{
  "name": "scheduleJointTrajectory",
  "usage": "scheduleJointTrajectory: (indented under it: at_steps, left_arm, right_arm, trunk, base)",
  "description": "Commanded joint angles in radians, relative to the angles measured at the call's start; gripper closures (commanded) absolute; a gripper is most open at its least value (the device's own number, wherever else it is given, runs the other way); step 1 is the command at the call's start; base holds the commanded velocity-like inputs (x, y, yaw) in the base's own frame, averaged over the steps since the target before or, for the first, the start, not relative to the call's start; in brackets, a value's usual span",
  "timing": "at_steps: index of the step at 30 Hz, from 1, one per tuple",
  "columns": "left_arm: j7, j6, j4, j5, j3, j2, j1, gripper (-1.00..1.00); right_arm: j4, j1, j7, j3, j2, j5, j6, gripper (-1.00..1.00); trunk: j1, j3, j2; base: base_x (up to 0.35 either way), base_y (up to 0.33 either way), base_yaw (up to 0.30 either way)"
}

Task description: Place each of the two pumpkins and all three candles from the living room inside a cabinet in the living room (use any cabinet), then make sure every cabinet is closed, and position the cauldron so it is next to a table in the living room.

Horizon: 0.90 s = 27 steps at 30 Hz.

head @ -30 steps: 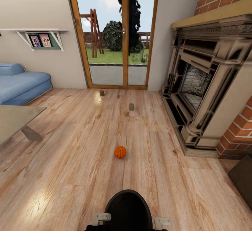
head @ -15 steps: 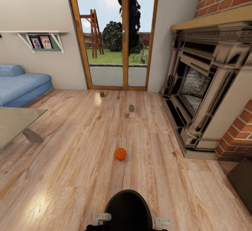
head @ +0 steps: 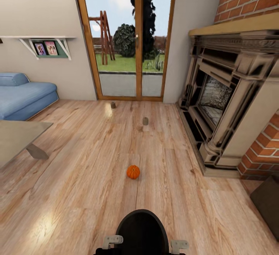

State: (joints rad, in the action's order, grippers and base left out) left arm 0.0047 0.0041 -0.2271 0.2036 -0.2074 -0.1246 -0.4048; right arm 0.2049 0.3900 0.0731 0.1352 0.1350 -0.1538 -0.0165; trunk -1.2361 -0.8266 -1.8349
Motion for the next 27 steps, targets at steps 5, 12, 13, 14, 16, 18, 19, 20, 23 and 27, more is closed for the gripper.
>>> scheduleJointTrajectory:
  at_steps: [5, 12, 13, 14, 16, 18, 19, 20, 23, 27]
  left_arm:
    - [0.000, 0.001, 0.003, 0.017, -0.012, 0.000, 0.000, 1.00]
    - [0.000, 0.001, 0.003, 0.017, -0.012, 0.000, 0.000, 1.00]
    - [0.000, 0.001, 0.003, 0.016, -0.012, 0.000, 0.000, 1.00]
    - [0.000, 0.001, 0.003, 0.017, -0.012, 0.000, 0.000, 1.00]
    - [0.000, 0.001, 0.003, 0.017, -0.012, 0.000, 0.000, 1.00]
    - [0.000, 0.001, 0.003, 0.017, -0.012, 0.000, 0.000, 1.00]
    - [0.000, 0.001, 0.003, 0.017, -0.012, 0.000, 0.000, 1.00]
    - [0.000, 0.001, 0.003, 0.017, -0.012, 0.000, 0.000, 1.00]
    - [0.000, 0.001, 0.003, 0.016, -0.012, 0.000, 0.000, 1.00]
    - [0.000, 0.001, 0.003, 0.016, -0.012, 0.000, 0.000, 1.00]
  right_arm:
    - [0.004, 0.001, 0.005, 0.007, 0.000, -0.004, -0.006, 1.00]
    - [0.004, 0.001, 0.005, 0.007, 0.000, -0.004, -0.007, 1.00]
    - [0.004, 0.001, 0.005, 0.007, 0.000, -0.004, -0.007, 1.00]
    - [0.004, 0.001, 0.005, 0.007, 0.000, -0.004, -0.007, 1.00]
    - [0.004, 0.001, 0.005, 0.007, 0.000, -0.004, -0.007, 1.00]
    - [0.004, 0.001, 0.005, 0.007, 0.000, -0.005, -0.007, 1.00]
    - [0.004, 0.001, 0.005, 0.007, 0.000, -0.004, -0.007, 1.00]
    - [0.004, 0.001, 0.005, 0.007, 0.000, -0.004, -0.007, 1.00]
    - [0.004, 0.001, 0.005, 0.007, 0.000, -0.004, -0.007, 1.00]
    - [0.004, 0.001, 0.005, 0.007, 0.000, -0.004, -0.007, 1.00]
  trunk:
    - [0.019, 0.015, 0.035]
    - [0.046, 0.037, 0.084]
    - [0.050, 0.040, 0.091]
    - [0.054, 0.043, 0.098]
    - [0.062, 0.050, 0.112]
    - [0.069, 0.058, 0.126]
    - [0.073, 0.062, 0.133]
    - [0.077, 0.066, 0.140]
    - [0.088, 0.080, 0.161]
    - [0.104, 0.099, 0.189]
  base:
    - [0.000, 0.000, 0.000]
    - [0.000, 0.000, 0.000]
    - [0.000, 0.000, 0.000]
    - [0.000, 0.000, 0.000]
    - [0.000, 0.000, 0.000]
    - [0.000, 0.000, 0.000]
    - [0.000, 0.000, 0.000]
    - [0.000, 0.000, 0.000]
    - [0.000, 0.000, 0.000]
    - [0.000, 0.000, 0.000]
